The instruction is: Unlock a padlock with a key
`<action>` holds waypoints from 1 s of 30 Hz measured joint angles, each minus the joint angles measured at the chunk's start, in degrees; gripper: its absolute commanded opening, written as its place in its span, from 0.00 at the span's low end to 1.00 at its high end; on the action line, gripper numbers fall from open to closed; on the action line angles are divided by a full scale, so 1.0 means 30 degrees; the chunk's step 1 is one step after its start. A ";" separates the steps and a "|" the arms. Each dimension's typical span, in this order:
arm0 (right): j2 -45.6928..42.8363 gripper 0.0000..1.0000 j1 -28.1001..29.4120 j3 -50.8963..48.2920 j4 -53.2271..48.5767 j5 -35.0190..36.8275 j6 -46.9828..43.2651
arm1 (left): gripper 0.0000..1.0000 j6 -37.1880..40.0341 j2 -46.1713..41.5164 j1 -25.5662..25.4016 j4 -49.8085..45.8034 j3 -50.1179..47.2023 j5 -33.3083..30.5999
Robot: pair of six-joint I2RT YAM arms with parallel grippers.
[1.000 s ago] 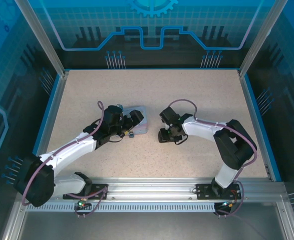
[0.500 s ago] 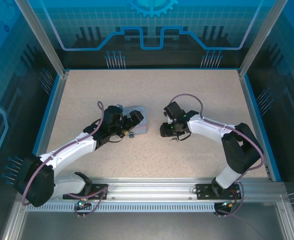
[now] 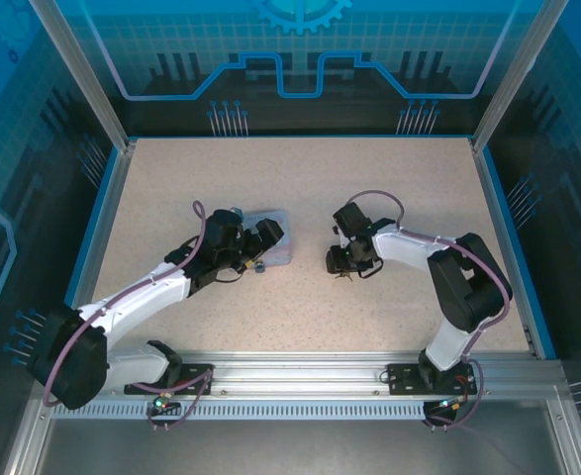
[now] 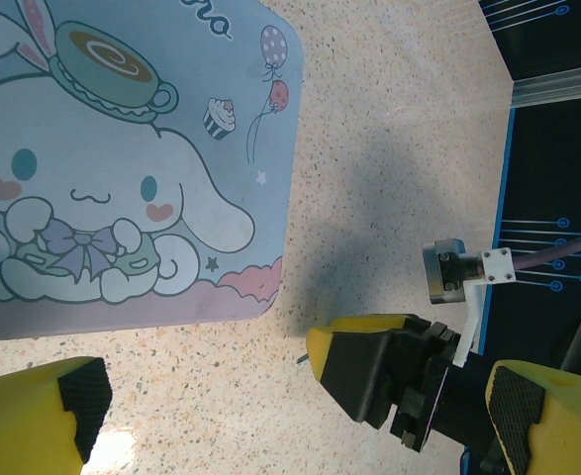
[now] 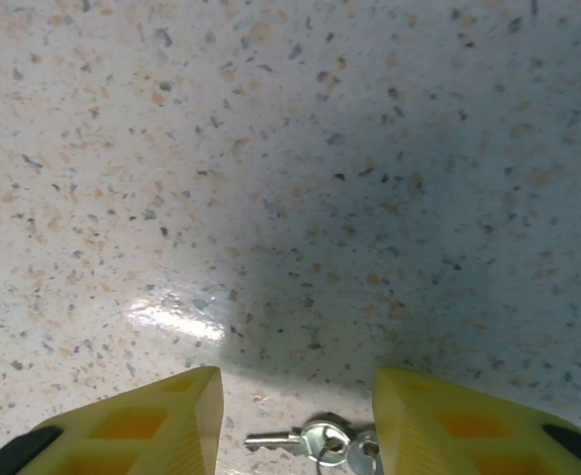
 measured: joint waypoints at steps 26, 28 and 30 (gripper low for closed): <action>-0.1035 0.44 0.1865 -0.1435 0.0058 0.0474 0.0342 | 0.99 -0.0007 0.0284 0.0000 0.0729 0.0000 0.0007; -0.1107 0.44 0.2018 -0.1435 -0.0131 0.0831 0.0182 | 0.99 -0.0007 0.0284 0.0000 0.0758 0.0000 0.0007; -0.1275 0.45 0.2120 -0.1537 -0.0444 0.1217 0.0036 | 0.99 -0.0007 0.0284 0.0000 0.0772 0.0000 0.0007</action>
